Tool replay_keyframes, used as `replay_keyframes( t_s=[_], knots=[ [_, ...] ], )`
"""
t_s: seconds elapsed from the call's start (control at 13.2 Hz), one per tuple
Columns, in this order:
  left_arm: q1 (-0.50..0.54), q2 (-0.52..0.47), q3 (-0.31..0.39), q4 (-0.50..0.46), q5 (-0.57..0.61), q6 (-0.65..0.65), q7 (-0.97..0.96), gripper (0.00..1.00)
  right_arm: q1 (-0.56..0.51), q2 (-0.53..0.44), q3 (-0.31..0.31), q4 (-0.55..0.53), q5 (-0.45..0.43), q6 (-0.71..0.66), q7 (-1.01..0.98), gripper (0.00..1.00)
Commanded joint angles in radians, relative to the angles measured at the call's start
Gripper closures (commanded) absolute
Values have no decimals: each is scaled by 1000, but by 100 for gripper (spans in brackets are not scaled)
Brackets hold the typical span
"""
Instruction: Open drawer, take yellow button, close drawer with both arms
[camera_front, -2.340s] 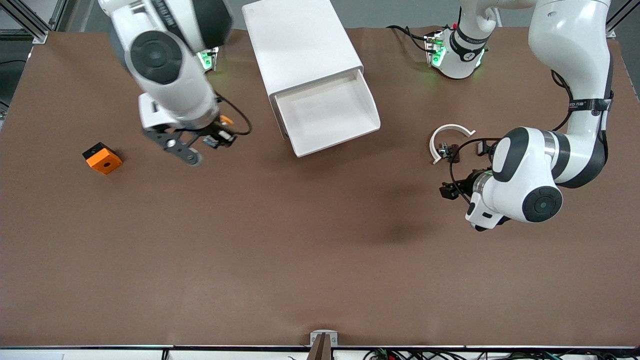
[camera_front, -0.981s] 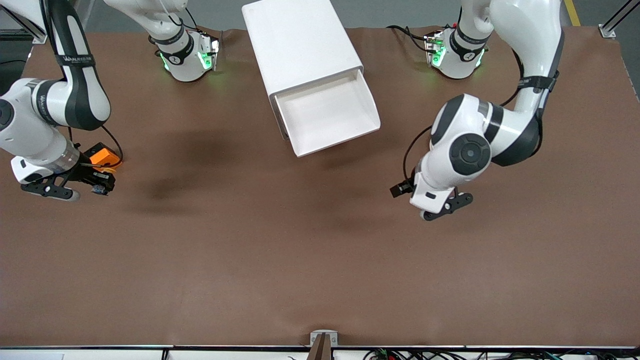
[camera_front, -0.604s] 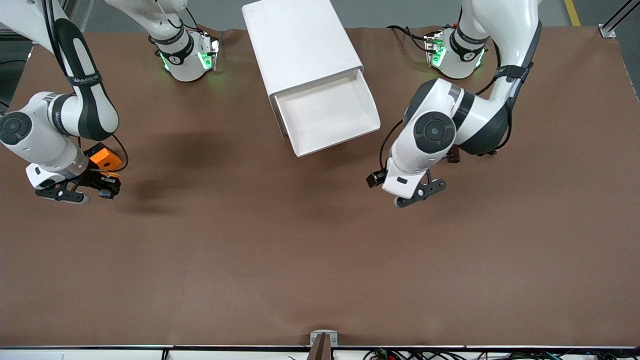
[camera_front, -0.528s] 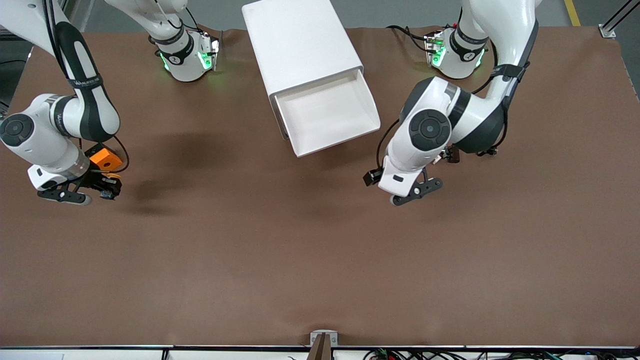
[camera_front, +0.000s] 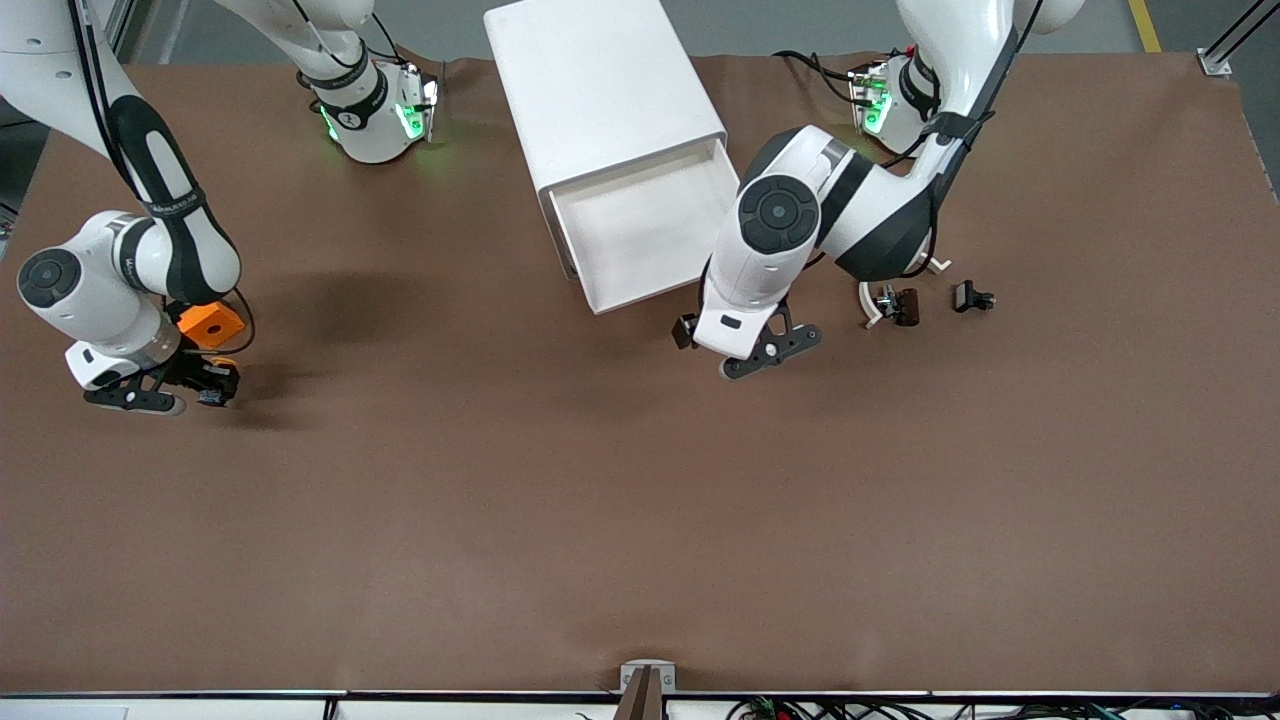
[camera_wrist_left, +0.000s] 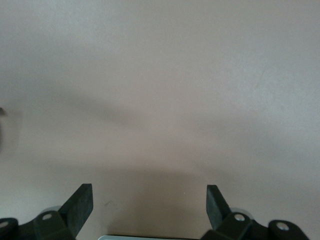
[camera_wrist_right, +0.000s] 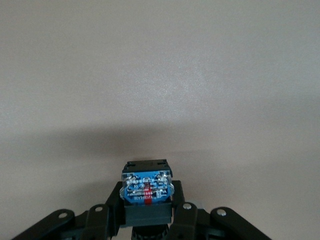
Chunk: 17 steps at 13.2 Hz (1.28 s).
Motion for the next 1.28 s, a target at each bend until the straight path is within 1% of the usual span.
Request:
replay_keyframes(
  t_s=[0.0, 0.23, 0.98, 1.13, 1.21],
  knots=[
    [4, 11, -36, -9, 14, 16, -51, 0, -33, 9, 23, 3, -17, 23, -26, 100],
    [-9, 23, -65, -10, 14, 15, -97, 0, -46, 16, 28, 4, -13, 24, -48, 100],
    [-108, 23, -65, -7, 14, 1, -203, 0, -50, 44, 29, 3, -10, 52, -49, 100],
    [-124, 20, -68, -7, 14, 1, -229, 0, -53, 64, 29, 12, -8, 55, -49, 100],
    [-129, 20, -68, -7, 14, 1, -240, 0, -50, 88, 29, 15, -6, 87, -49, 100]
  ],
)
